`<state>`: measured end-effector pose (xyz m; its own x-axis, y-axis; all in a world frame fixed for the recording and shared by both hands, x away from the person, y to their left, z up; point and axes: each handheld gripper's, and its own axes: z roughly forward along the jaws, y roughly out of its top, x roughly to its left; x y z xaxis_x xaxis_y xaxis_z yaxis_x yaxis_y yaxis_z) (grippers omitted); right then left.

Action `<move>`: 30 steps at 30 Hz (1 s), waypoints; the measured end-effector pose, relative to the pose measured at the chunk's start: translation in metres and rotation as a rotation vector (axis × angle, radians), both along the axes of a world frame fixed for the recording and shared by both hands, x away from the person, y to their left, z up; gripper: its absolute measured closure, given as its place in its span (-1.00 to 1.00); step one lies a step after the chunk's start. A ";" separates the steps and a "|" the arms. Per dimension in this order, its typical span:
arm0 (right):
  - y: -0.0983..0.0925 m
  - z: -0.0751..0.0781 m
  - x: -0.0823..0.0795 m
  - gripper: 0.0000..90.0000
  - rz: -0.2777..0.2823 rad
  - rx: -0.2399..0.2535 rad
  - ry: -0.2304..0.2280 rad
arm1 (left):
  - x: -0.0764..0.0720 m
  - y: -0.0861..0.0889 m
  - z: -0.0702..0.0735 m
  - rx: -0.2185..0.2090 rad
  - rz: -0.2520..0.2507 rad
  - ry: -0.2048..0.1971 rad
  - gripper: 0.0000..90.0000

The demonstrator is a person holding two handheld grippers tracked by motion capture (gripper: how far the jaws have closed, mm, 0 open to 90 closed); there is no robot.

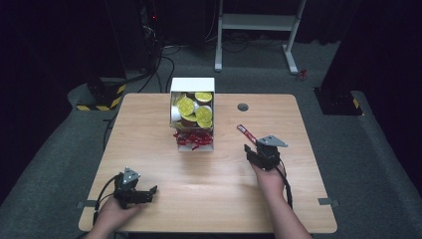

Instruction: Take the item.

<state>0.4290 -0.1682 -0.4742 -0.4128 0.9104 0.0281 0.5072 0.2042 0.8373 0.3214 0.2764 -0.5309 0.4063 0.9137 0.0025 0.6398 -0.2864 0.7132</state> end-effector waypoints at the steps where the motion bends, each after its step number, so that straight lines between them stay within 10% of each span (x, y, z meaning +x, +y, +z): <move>1: 0.002 0.001 -0.003 0.10 0.008 0.001 0.004 | 0.000 0.000 0.000 0.000 0.000 0.000 -0.95; 16: 0.022 0.009 -0.047 -0.30 0.124 -0.006 -0.038 | 0.000 0.000 0.000 0.001 0.000 0.000 -0.95; 30: 0.046 -0.027 -0.083 -0.51 0.201 -0.081 0.076 | 0.000 0.000 0.000 0.000 0.001 0.000 -0.95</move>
